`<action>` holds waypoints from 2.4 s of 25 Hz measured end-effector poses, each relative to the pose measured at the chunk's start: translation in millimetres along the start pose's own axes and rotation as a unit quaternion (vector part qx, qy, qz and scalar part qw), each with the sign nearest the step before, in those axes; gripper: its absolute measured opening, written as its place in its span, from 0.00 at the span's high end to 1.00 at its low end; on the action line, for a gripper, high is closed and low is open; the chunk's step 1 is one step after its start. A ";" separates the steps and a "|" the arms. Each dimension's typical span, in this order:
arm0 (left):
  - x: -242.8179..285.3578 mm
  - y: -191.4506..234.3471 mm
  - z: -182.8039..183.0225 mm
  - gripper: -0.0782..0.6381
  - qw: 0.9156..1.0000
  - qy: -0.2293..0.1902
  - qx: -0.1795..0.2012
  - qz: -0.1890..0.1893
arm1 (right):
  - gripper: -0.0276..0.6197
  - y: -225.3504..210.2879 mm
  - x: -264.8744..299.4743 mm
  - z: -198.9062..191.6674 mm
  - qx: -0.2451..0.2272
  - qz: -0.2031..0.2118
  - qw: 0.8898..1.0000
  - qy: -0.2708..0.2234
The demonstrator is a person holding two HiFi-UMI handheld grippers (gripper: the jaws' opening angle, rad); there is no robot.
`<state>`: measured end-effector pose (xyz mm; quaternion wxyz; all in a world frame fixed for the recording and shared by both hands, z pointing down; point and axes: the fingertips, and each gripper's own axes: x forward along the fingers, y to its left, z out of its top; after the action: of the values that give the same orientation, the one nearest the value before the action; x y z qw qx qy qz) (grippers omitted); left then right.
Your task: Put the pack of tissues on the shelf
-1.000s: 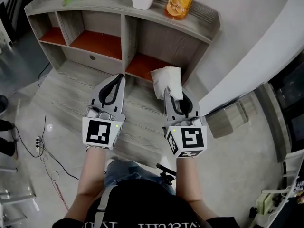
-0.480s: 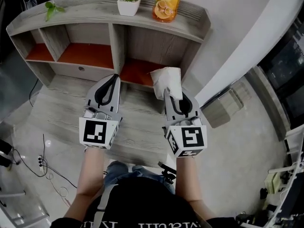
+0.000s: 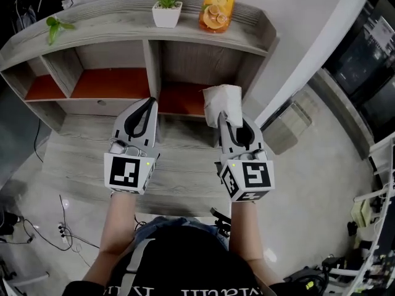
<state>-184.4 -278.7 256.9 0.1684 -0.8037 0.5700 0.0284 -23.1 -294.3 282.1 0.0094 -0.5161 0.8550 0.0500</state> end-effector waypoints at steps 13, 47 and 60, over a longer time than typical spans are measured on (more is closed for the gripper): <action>4.2 12.5 -1.3 0.87 0.999 -0.019 -0.011 -0.048 | 0.78 6.6 10.7 -12.5 0.142 -0.023 0.989 -0.012; 14.4 -4.5 -19.4 0.87 0.998 -0.006 -0.016 -0.066 | 0.78 -9.4 60.9 -117.3 0.676 -0.016 0.736 -0.039; 11.5 -16.6 -20.6 0.87 0.997 -0.013 -0.014 -0.079 | 0.78 -3.5 63.5 -139.5 0.673 -0.053 0.737 -0.015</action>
<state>-168.0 -290.5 277.5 0.1660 -0.8479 0.5024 0.0339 -44.8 -365.2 416.2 0.3697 -0.4186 0.6366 -0.5318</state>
